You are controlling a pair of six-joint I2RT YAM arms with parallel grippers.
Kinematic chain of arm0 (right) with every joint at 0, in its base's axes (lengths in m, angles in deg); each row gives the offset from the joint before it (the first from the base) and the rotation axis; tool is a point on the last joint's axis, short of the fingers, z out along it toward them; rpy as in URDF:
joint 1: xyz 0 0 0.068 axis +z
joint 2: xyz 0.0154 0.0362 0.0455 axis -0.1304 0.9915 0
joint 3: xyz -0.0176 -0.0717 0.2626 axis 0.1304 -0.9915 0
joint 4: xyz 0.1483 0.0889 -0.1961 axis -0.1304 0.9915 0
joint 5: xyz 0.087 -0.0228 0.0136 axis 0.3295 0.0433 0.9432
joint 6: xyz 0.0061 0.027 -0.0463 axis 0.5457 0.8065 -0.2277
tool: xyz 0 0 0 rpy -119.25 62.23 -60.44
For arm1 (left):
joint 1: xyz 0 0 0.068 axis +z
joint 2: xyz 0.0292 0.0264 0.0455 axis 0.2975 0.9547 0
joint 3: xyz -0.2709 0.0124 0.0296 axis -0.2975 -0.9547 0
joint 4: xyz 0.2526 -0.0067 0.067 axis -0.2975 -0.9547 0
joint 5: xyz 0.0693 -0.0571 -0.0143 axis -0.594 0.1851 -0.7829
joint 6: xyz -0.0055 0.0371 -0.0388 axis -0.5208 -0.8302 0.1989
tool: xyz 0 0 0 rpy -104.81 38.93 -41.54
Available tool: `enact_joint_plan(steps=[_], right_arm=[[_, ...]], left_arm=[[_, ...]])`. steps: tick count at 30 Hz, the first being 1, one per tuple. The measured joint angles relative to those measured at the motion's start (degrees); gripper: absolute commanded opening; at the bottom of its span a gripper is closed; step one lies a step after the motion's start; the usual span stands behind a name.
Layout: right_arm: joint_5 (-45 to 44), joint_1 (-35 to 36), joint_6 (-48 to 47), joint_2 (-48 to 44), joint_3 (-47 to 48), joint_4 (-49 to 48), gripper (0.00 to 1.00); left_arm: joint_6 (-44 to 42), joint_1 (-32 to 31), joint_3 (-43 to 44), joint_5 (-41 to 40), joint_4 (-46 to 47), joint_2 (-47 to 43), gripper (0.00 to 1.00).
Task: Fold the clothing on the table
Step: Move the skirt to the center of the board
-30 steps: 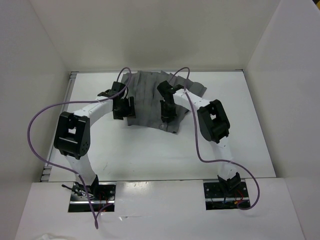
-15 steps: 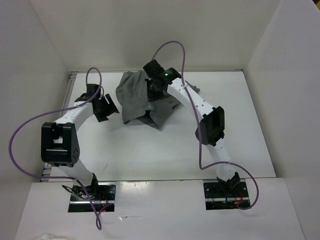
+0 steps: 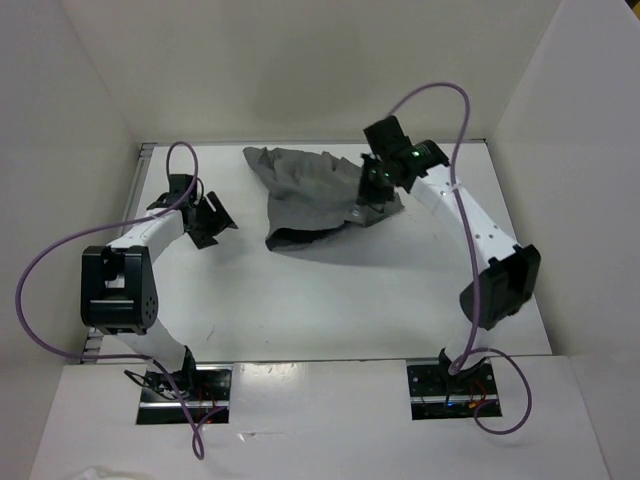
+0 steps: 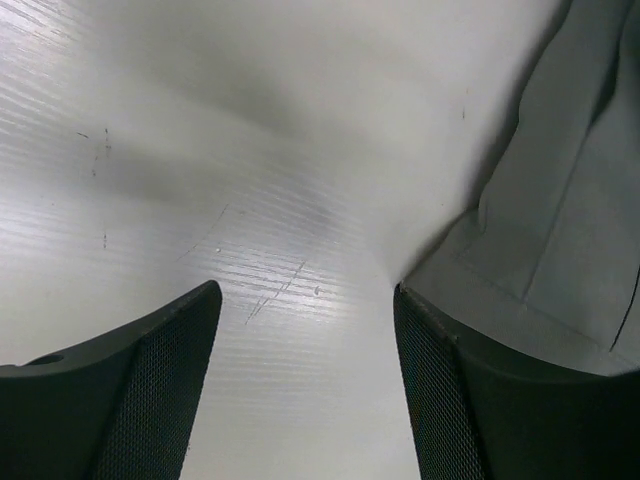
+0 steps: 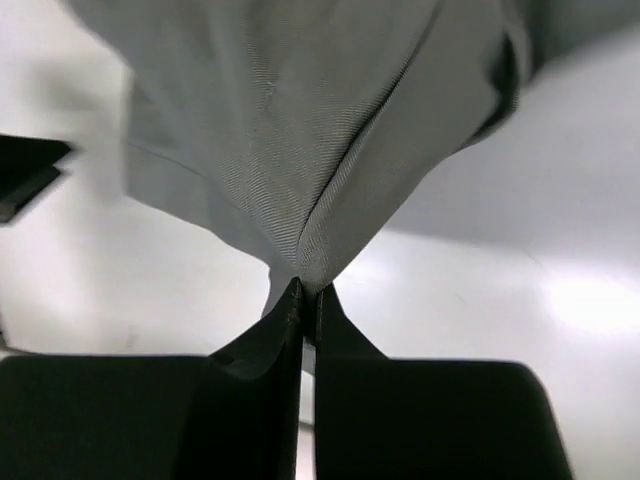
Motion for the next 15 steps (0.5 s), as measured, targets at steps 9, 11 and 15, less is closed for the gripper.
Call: enact_joint_plan(steps=[9,11,15], right_arm=[[-7.30,-11.32,4.74,-12.26,-29.22,2.19,0.00],[-9.88,-11.61,5.70,-12.17,-32.89,2.62,0.00],[-12.44,-12.22,6.71,-10.71,-35.89,2.73,0.00]], left_arm=[[-0.42,-2.56,-0.02,6.27,3.34,5.29,0.77],[-1.14,-3.87,0.17,10.21,4.61,7.23,0.74],[-2.14,-7.63,2.93,16.70,5.18,12.35,0.74]])
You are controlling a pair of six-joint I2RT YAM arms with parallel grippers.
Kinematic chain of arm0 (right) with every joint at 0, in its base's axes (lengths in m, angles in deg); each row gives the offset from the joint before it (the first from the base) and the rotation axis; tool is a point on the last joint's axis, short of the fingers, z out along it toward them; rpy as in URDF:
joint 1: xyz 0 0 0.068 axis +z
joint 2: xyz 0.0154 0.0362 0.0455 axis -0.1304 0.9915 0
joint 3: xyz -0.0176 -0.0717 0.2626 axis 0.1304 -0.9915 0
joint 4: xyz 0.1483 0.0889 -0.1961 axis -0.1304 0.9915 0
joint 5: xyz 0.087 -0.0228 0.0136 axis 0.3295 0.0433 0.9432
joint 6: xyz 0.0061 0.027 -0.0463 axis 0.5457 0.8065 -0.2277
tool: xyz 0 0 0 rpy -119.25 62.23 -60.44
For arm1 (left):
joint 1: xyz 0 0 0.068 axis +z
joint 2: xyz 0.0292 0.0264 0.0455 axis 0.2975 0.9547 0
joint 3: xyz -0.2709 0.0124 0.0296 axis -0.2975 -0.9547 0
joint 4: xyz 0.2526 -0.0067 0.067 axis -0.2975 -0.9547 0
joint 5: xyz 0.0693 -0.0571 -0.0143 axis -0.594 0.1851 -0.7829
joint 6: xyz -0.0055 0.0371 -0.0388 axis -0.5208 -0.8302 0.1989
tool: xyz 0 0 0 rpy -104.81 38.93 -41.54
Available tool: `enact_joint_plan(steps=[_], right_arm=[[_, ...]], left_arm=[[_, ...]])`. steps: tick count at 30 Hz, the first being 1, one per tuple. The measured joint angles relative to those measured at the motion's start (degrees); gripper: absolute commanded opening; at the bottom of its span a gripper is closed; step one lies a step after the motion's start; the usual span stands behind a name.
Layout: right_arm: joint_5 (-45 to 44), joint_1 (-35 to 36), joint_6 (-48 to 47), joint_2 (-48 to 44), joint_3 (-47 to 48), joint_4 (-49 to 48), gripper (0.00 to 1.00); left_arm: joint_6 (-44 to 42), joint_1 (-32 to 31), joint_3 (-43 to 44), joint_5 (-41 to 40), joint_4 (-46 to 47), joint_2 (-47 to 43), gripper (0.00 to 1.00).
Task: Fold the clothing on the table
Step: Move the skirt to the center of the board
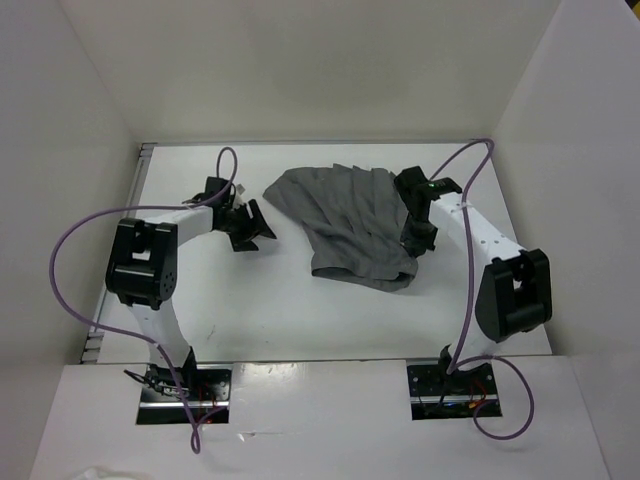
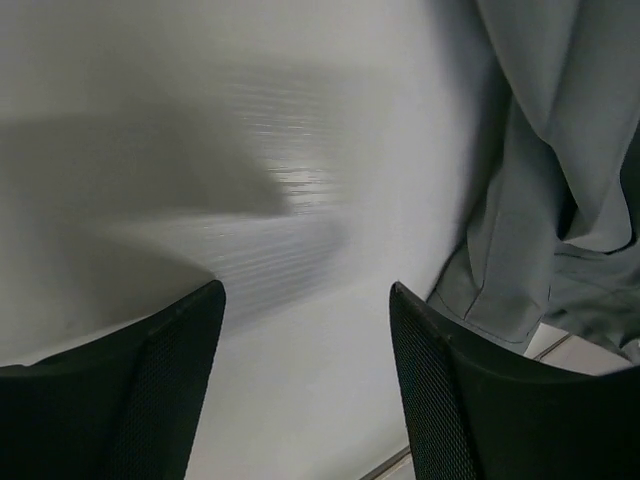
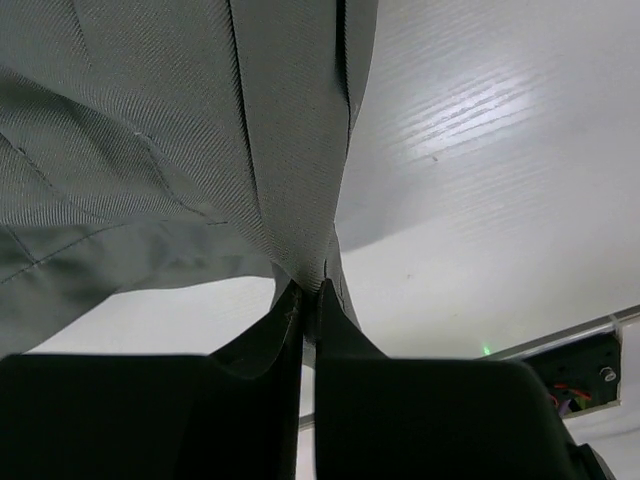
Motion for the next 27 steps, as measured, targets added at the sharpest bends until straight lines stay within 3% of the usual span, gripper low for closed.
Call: enact_joint_plan(steps=[4,7,13,17,19,23,25,27], right_arm=[[2.08,0.15,-0.79,2.86,2.69,-0.61,0.00],[5.99,2.36,-2.78,8.11,11.61,-1.44,0.00],[22.38,11.41,-7.54,21.31,44.70,-7.39,0.00],[31.67,12.79,-9.16,28.11,69.29,-8.83,0.00],[34.91,11.69,-9.03,27.69,77.05,-9.90,0.00],[36.48,7.43,-8.22,21.31,78.44,-10.99,0.00],[34.80,5.09,-7.48,16.76,73.59,-11.58,0.00],[32.83,2.86,-7.06,10.80,63.04,-13.18,0.00]], left_arm=[[-0.90,-2.58,1.14,-0.26,-0.13,0.63,0.74],[-0.68,-1.57,1.14,-1.09,-0.66,0.55,0.74],[0.72,5.86,1.09,-5.05,-1.66,-1.92,0.74],[0.83,9.42,0.59,-6.86,-1.73,-4.90,0.74],[0.83,10.32,-0.13,-7.39,-1.70,-6.08,0.74],[0.83,10.82,-1.99,-7.76,-1.79,-6.64,0.74],[0.83,10.82,-2.89,-7.80,-2.32,-6.64,0.74],[0.83,10.82,-3.19,-7.82,-2.43,-6.64,0.74]])
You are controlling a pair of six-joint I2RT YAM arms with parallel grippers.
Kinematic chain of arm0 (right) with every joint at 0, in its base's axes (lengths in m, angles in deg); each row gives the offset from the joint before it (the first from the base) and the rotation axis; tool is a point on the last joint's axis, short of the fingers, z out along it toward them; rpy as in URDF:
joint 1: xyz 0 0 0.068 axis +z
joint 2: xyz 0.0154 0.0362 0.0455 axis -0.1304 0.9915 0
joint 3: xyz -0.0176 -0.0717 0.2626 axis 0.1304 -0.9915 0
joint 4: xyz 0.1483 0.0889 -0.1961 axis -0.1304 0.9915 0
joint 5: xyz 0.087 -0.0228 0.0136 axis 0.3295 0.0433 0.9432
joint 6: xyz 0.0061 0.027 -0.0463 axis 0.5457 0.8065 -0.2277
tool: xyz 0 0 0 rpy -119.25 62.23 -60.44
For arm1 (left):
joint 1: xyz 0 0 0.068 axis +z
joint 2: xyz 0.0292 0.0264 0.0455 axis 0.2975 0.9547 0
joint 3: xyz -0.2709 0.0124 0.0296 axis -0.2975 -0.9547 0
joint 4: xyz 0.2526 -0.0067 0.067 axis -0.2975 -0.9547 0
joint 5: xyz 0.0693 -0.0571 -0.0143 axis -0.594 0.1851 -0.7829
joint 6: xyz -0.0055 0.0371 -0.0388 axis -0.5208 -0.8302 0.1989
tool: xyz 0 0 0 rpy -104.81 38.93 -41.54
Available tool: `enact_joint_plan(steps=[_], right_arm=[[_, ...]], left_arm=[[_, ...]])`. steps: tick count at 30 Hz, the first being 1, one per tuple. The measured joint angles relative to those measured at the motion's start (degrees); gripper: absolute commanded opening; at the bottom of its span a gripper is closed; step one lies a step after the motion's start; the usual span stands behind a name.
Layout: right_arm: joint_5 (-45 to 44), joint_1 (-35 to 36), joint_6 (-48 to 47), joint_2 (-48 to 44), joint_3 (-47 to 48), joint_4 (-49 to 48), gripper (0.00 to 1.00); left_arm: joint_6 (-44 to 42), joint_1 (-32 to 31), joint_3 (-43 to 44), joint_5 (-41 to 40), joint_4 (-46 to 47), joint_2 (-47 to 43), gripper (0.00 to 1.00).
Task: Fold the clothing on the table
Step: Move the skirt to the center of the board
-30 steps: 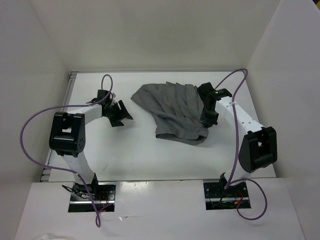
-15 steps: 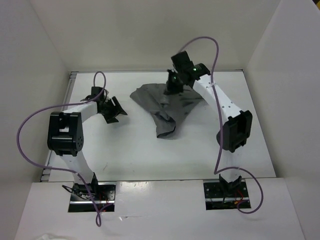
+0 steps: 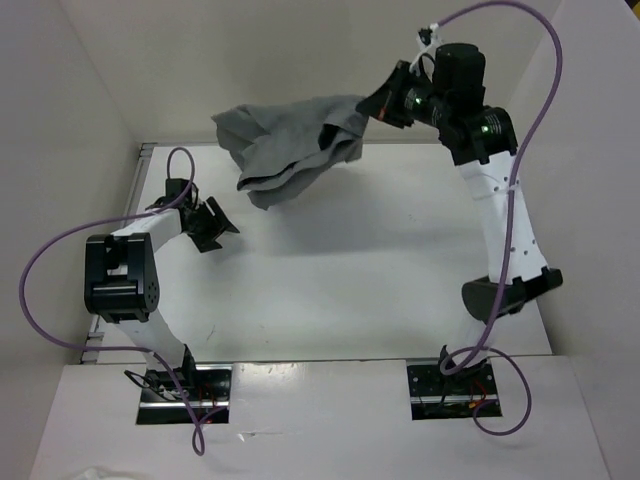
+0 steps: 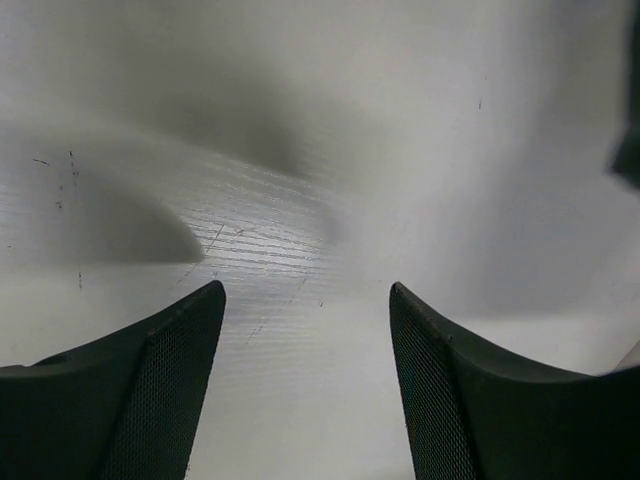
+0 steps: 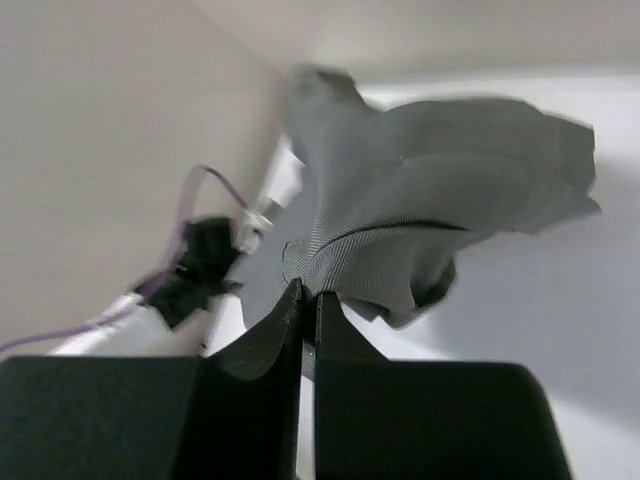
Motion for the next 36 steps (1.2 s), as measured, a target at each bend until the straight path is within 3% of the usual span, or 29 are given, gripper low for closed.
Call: enact_joint_plan(steps=[5,9,11,12,13,14,15,16,27,36], right_arm=[[-2.25,-3.52,1.25,-11.98,-38.21,-4.33,0.00],[-5.86,-5.05,1.68,-10.75,-66.03,-3.17,0.00],[-8.11,-5.88,2.12,-8.90,-74.14,-0.09,0.05],[-9.16,-6.21,2.43,-8.59,-76.39,1.68,0.19],[-10.34,-6.51,2.91,-8.66,-77.35,3.48,0.26],[-11.58,-6.60,3.13,-9.11,-77.26,4.42,0.45],[-12.44,-6.60,2.97,-9.70,-76.89,4.39,0.45],[-13.29,-6.60,3.04,-10.21,-76.11,4.48,0.53],[-25.33,-5.66,4.20,-10.82,-64.89,6.03,0.56],[-26.77,3.41,4.02,-4.59,-62.77,5.27,0.58]], left_arm=[[0.00,0.00,-0.39,0.04,0.07,0.00,0.74],[0.00,0.00,-1.22,0.59,0.39,0.00,0.71],[0.04,-0.04,-1.88,1.86,0.68,0.00,0.67],[0.02,-0.37,-2.23,2.54,1.05,0.00,0.67],[0.02,-0.61,-2.54,3.39,1.25,0.00,0.66],[0.02,-1.31,-3.02,5.27,1.60,0.02,0.66],[0.02,-1.64,-3.15,5.90,1.66,0.02,0.66],[0.02,-2.45,-3.43,7.39,2.05,0.24,0.65],[1.33,-15.78,-4.00,15.76,2.67,2.86,0.62],[2.97,-20.33,-3.45,17.09,2.56,4.90,0.62]])
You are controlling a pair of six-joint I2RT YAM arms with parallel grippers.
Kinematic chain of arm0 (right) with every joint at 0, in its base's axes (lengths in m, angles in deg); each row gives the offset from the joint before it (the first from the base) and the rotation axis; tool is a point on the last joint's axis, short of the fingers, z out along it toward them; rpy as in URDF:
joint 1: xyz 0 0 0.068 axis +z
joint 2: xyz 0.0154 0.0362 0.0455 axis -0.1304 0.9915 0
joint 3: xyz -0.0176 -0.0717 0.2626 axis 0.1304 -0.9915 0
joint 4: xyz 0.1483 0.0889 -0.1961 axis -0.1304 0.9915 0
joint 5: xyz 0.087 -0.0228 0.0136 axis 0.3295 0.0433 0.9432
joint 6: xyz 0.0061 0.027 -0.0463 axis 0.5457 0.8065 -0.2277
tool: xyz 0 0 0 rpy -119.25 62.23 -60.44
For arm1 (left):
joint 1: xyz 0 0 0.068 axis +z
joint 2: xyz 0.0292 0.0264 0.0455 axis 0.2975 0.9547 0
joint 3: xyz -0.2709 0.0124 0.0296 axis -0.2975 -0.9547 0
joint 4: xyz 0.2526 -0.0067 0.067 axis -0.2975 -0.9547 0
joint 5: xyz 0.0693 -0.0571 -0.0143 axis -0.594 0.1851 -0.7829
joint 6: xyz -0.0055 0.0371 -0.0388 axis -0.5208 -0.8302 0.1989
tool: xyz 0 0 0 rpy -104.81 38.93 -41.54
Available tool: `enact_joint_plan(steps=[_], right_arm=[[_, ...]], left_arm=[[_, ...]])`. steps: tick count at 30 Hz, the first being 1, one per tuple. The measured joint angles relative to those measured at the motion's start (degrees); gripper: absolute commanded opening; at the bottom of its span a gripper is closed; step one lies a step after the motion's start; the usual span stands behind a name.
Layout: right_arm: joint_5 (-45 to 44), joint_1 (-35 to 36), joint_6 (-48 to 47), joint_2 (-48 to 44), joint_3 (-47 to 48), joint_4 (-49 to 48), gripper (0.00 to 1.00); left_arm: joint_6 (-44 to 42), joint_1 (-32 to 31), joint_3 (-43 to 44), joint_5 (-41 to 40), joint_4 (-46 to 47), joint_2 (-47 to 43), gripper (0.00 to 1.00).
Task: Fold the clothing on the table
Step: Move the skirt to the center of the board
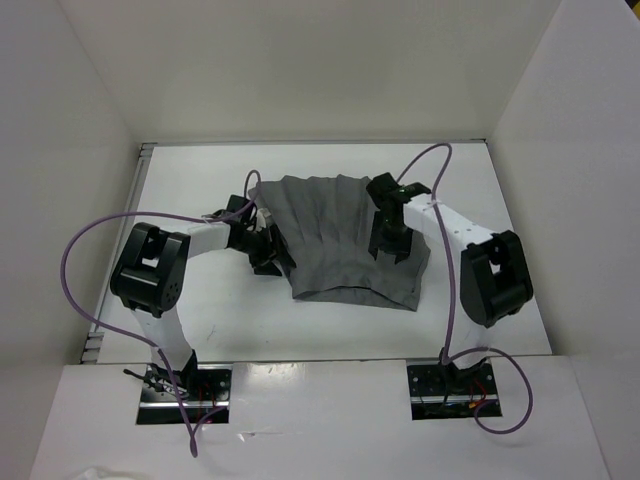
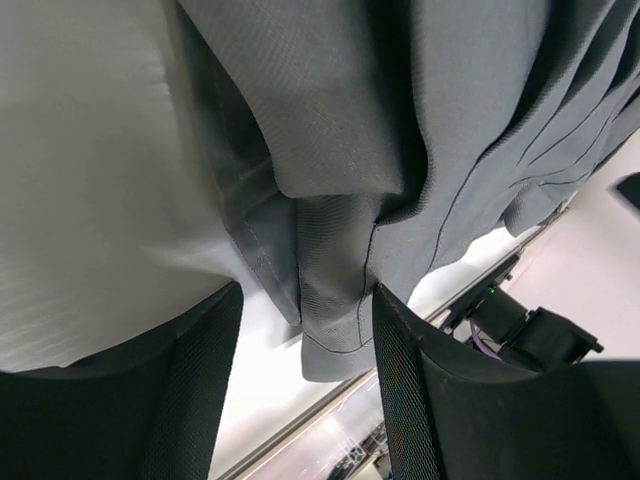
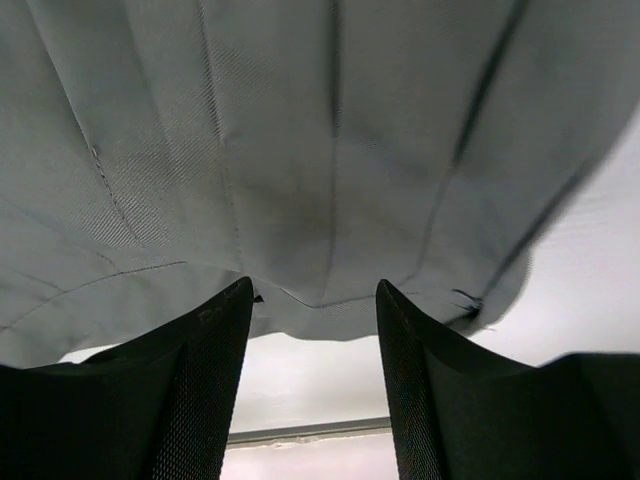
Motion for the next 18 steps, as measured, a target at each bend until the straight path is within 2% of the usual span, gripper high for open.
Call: enact_joint_plan(steps=[4,6,8,9,10,12,18], right_arm=[[1.29,2.47,-0.68,3.98,-0.02,-0.37,0.58],[1.79,3.06,-1.20,5.16,-0.02,-0.63,0.54],[1.97,3.52,-1.53,6.12,-0.02,-0.74,0.40],[1.99,3.58,-1.75,6.62,-0.02,-0.81,0.30],[2.08,3.61,-1.90,7.08,-0.02,-0.87,0.11],[2.05,3.63,-1.99,7.80,-0.11,-1.05,0.02],[0.57,3.67,-1.70,7.08,-0.15,-0.92,0.00]], left_arm=[[0.07,0.00,0.04,-0.42,-0.04,0.00,0.62],[0.07,0.00,0.07,-0.50,-0.04,0.00,0.62],[0.07,0.00,0.07,-0.52,-0.07,0.00,0.62],[0.09,0.00,0.07,-0.57,-0.07,0.00,0.62],[0.09,0.00,0.09,-0.63,-0.09,-0.02,0.62],[0.09,0.09,0.09,-0.76,-0.11,-0.04,0.62],[-0.09,2.08,0.09,-1.22,-0.74,-0.39,0.62]])
